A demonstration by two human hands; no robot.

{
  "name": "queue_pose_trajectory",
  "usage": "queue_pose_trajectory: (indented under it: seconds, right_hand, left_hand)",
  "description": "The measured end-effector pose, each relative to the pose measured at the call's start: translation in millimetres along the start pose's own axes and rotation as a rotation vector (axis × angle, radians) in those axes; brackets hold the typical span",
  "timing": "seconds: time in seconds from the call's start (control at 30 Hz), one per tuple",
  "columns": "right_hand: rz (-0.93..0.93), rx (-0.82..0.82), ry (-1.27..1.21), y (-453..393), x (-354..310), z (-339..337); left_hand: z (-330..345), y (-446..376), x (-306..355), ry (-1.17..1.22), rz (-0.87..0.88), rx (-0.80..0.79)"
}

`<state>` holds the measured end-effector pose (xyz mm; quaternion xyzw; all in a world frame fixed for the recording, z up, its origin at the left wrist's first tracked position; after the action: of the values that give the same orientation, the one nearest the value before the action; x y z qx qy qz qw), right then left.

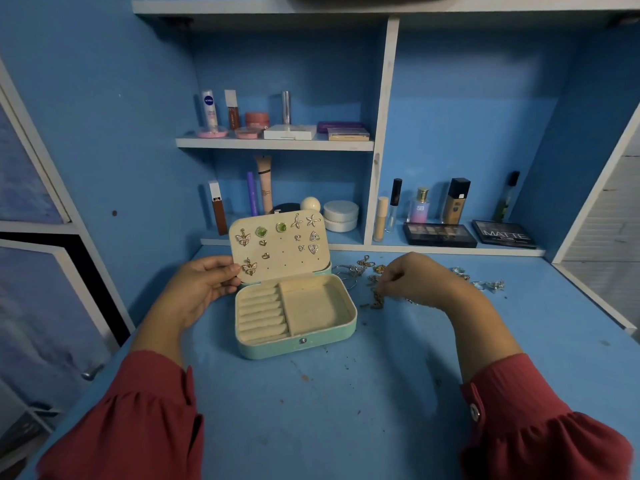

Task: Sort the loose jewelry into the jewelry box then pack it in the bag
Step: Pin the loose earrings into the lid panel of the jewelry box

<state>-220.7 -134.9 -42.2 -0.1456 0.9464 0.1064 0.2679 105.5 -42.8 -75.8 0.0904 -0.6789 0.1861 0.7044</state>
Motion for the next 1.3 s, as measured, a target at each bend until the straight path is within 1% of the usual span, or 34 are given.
queue_pose_trajectory:
  seconds: [0.03, 0.1, 0.17, 0.23, 0.47, 0.57, 0.7, 0.8, 0.9, 1.0, 1.13, 1.2, 1.3]
  right_hand:
    - [-0.001, 0.011, -0.008, 0, 0, 0]
    - [-0.01, -0.023, -0.012, 1, -2, 1]
    - [-0.022, -0.074, 0.059, 4, -7, 3]
    - [-0.025, -0.091, 0.132, 4, -10, 5]
    - [-0.023, -0.066, 0.212, 1, -9, 10]
    - [-0.046, -0.023, 0.11, 0, -7, 10]
    - [-0.085, 0.088, -0.246, 0, -12, 8]
    - [-0.097, 0.13, -0.407, -2, -22, 17]
    - [-0.088, 0.131, -0.418, -11, -34, 36]
    - [-0.124, 0.145, -0.389, -19, -49, 49]
    - [-0.185, 0.177, -0.235, -24, -67, 52]
    - [-0.168, 0.208, -0.215, -28, -70, 54]
    - [-0.103, 0.246, -0.248, -30, -67, 57]
  left_hand:
    - [0, 0, 0, 0.0, -0.001, -0.003]
    - [0, 0, 0, -0.001, 0.0, -0.008]
    - [0, 0, 0, 0.001, 0.001, -0.007]
    - [0, 0, 0, 0.001, 0.0, -0.007]
    - [0, 1, 0, 0.0, -0.001, -0.005]
    - [0, 1, 0, 0.001, 0.004, -0.008]
    - [0, -1, -1, -0.001, 0.001, -0.013]
    - [0, -2, -2, 0.011, 0.003, -0.008]
    - [-1, -3, -2, 0.015, 0.0, -0.014]
    - [-1, -3, -2, 0.023, -0.001, -0.027]
    - [-2, -3, -3, 0.023, -0.003, -0.032]
    - [-2, -4, -3, 0.025, -0.006, -0.034]
    - [-2, -4, -3, 0.025, -0.006, -0.035]
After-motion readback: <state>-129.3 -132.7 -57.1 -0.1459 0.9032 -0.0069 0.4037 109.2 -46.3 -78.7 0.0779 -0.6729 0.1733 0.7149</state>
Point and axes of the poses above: each hand's wrist, its own y-axis away from the middle knuckle, its own z-axis out of the palm, x = y × z, the point moved 2 cm from there along -y, towards the middle knuckle, and after that the axes turned 8 degrees about z, right-handed, at the moved point
